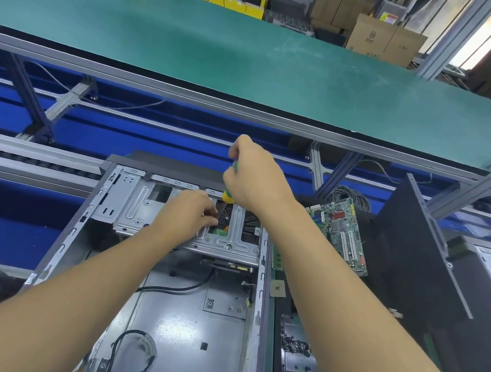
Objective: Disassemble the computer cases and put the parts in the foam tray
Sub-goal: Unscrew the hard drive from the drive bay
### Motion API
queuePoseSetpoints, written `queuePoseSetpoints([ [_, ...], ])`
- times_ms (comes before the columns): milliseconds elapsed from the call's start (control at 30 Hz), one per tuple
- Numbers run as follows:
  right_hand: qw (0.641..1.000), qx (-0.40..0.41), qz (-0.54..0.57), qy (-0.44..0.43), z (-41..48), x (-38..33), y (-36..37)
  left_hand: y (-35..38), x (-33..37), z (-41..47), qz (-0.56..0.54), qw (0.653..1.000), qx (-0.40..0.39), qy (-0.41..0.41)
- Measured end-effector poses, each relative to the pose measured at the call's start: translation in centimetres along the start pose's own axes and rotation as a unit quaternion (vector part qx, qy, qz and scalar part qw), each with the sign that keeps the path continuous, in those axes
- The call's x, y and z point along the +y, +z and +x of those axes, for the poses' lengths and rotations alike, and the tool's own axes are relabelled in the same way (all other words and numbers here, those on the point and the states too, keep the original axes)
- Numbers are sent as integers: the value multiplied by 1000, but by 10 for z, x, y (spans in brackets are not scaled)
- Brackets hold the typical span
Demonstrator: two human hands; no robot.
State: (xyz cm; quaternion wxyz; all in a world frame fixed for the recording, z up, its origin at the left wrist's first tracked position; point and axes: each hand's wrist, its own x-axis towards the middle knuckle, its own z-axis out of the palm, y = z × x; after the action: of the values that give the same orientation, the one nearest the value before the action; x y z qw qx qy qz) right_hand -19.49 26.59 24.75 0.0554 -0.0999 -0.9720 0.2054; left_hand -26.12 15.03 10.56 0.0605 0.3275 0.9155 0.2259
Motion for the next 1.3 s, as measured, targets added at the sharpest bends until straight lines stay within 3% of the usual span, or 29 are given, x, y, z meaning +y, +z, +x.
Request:
queuePoseSetpoints([
  [133, 999, 27, 27, 5, -15, 5, -14, -1, 15, -3, -32, 999, 1, 23],
  [267, 992, 118, 28, 36, -34, 26, -44, -1, 52, -5, -85, 996, -21, 29],
  [400, 981, 164, -22, 105, -65, 66, -69, 19, 115, -20, -109, 978, -125, 126],
  [500, 973, 167, -40, 156, -94, 96, -75, 56, 167, -37, -39, 933, -268, 236],
  [567, 969, 160, -40, 185, -115, 113, -75, 89, 191, -45, 26, 910, -321, 259],
  [667, 961, 159, -41, 221, -144, 135, -75, 130, 208, -51, 96, 907, -337, 233],
  [833, 954, 169, -53, 244, -175, 158, -74, 157, 223, -45, 115, 894, -377, 211],
  [933, 953, 184, -42, 239, -177, 163, -76, 150, 221, -33, 103, 905, -360, 202],
  [1100, 945, 264, 19, 193, -156, 147, -84, 83, 198, -5, -31, 963, -202, 176],
  [1200, 953, 261, 56, 144, -133, 124, -84, 39, 163, 8, -102, 979, -118, 133],
  [1300, 966, 222, 90, 98, -108, 97, -76, 3, 116, 11, -176, 976, -88, 95],
])
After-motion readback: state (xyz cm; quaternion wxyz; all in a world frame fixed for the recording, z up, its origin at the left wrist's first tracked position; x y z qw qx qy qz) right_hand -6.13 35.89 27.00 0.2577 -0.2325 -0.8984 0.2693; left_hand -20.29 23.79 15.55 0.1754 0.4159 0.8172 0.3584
